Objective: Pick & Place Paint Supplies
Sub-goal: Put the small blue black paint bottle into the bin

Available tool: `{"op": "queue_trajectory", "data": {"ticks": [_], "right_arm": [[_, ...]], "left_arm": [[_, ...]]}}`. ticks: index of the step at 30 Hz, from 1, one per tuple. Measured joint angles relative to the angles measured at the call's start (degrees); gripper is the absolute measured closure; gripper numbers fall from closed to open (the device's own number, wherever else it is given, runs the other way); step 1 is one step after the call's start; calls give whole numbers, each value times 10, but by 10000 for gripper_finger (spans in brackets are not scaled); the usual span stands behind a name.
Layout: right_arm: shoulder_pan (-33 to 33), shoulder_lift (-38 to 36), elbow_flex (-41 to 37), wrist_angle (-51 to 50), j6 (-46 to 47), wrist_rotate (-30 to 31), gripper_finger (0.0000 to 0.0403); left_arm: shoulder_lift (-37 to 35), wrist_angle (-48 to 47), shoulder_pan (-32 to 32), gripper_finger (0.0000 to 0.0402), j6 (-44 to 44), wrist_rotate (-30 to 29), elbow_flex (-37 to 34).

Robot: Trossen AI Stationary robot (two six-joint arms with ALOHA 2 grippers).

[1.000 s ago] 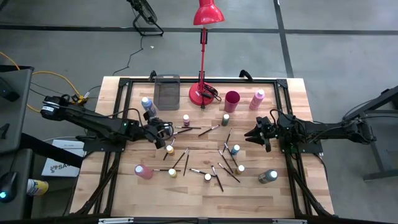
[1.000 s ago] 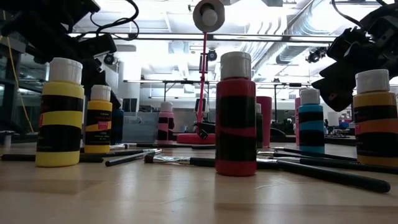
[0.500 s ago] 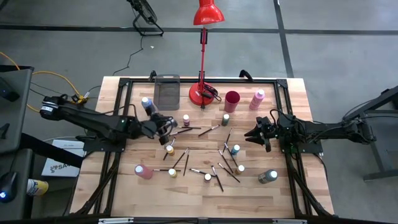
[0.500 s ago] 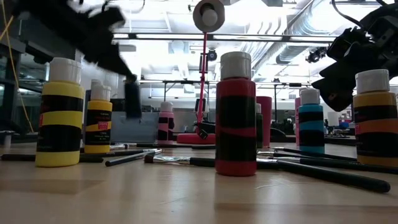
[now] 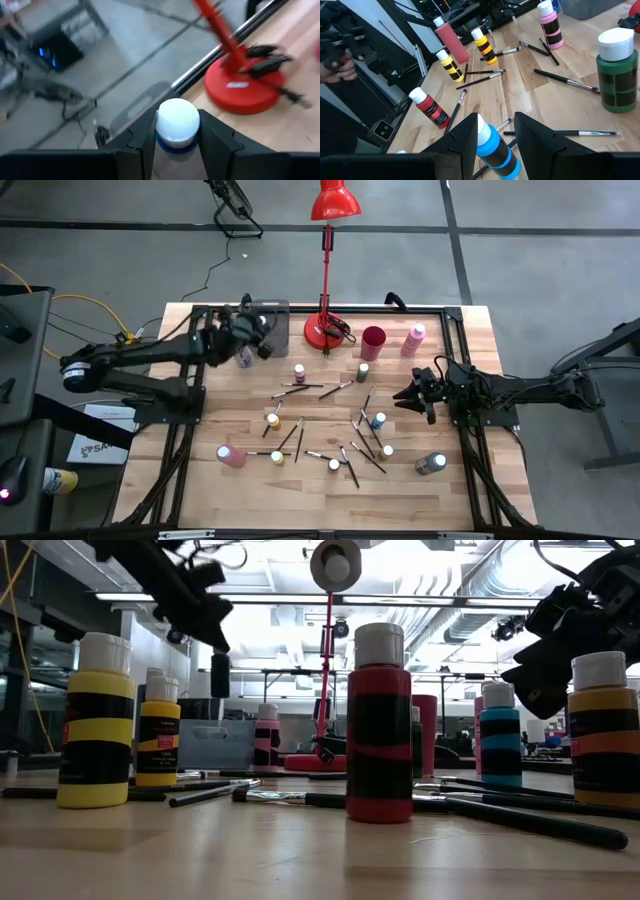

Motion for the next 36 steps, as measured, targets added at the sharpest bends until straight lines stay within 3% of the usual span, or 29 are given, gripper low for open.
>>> {"op": "queue_trajectory", "data": {"ticks": [7,20,25,36], "right_arm": [[0,0,0,0,0,0,280],[0,0,0,0,0,0,280],[0,0,0,0,0,0,280],[0,0,0,0,0,1,280]], "left_arm": [[62,46,117,288,2,91,0],[199,172,220,288,-49,136,0],[225,173,233,288,-65,132,0],[232,176,232,288,-68,48,0]]}}
